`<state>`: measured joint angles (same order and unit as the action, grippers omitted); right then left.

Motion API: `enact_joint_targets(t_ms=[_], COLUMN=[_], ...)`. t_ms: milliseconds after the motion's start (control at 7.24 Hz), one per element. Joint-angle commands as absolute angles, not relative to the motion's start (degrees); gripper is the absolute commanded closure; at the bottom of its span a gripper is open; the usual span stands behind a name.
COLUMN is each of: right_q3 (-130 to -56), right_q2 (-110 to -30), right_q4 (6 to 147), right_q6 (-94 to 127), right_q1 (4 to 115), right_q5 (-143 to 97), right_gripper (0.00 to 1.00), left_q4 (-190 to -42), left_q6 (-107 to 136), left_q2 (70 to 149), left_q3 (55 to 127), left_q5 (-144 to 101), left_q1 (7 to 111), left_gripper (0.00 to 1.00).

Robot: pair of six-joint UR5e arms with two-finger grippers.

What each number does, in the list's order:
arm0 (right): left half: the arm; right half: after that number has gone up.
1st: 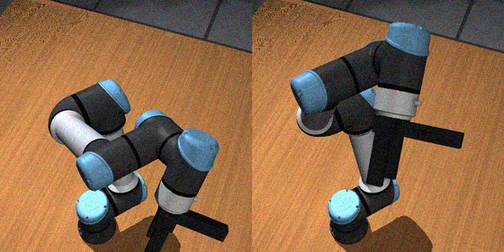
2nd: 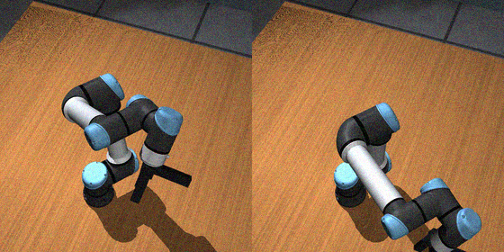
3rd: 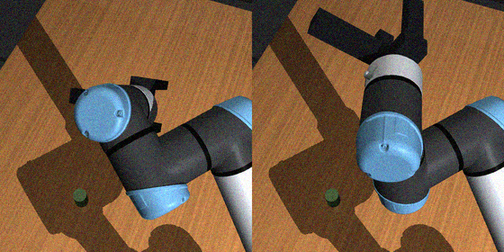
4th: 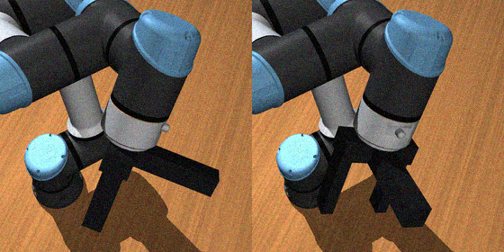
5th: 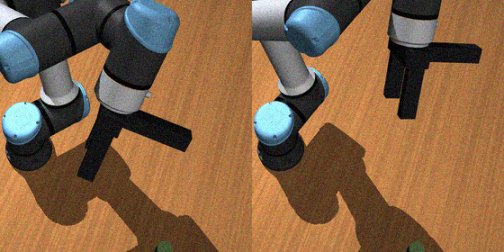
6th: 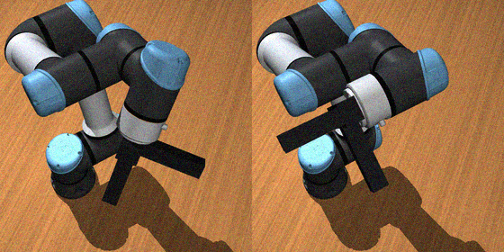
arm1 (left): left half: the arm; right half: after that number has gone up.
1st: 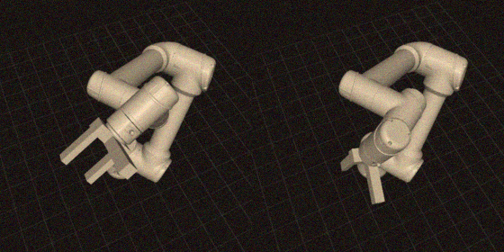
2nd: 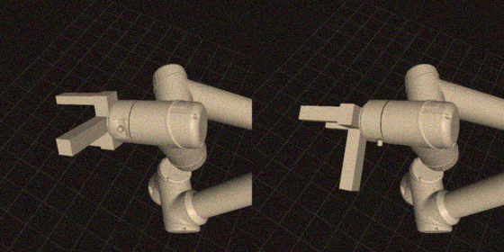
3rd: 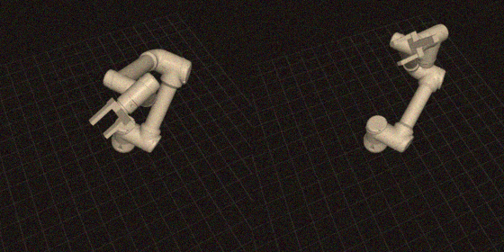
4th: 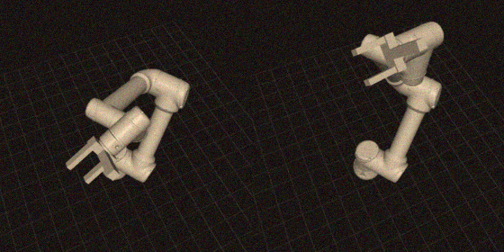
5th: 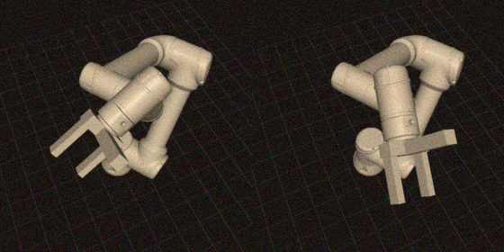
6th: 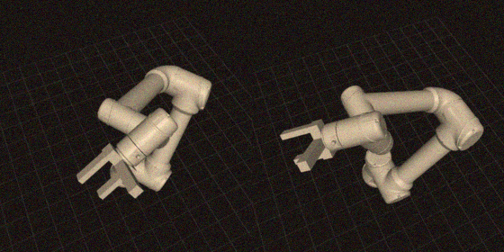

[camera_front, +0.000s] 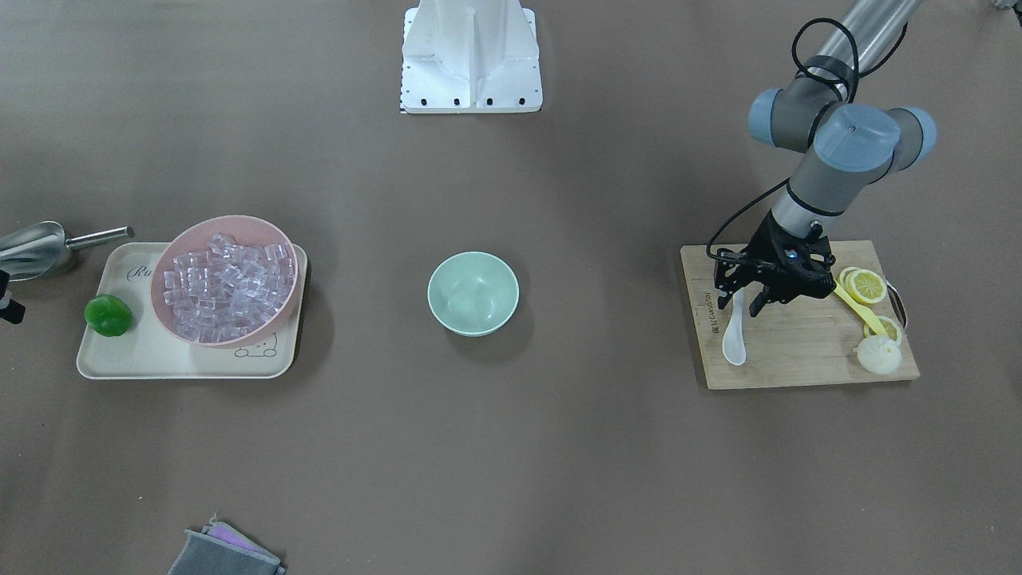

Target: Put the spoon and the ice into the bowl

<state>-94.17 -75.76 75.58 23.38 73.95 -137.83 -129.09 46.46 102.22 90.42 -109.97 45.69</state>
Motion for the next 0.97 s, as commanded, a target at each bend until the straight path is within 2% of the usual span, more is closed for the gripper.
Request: enact_joint_targets(t_ms=[0,138,415,553,829], right_q3=[-94.22,-94.22,-94.65,-96.57,-102.53], right_q2=[-75.76,-75.76,-75.76,-75.76,-76.46], right_q4=[75.59,75.59,75.76,76.28,75.59], right_q6=[23.38,23.38,23.38,23.55,32.14], right_q1=[73.74,73.74,73.74,72.87,64.56], right_q5=[-137.90,-137.90,-137.90,-137.81,-132.84], right_gripper=[0.00,0.00,0.00,0.00,0.00], left_q4=[-129.02,-129.02,-128.24,-125.97,-113.79], left_q6=[46.14,46.14,45.97,46.05,46.75], left_q2=[102.22,102.22,102.13,102.65,107.80], left_q3=[90.00,90.17,93.92,96.22,100.10], left_q5=[-109.95,-110.39,-114.83,-121.31,-124.28], left_q1=[45.35,45.35,46.13,50.84,53.35], left_gripper=[0.87,1.00,1.00,1.00,1.00])
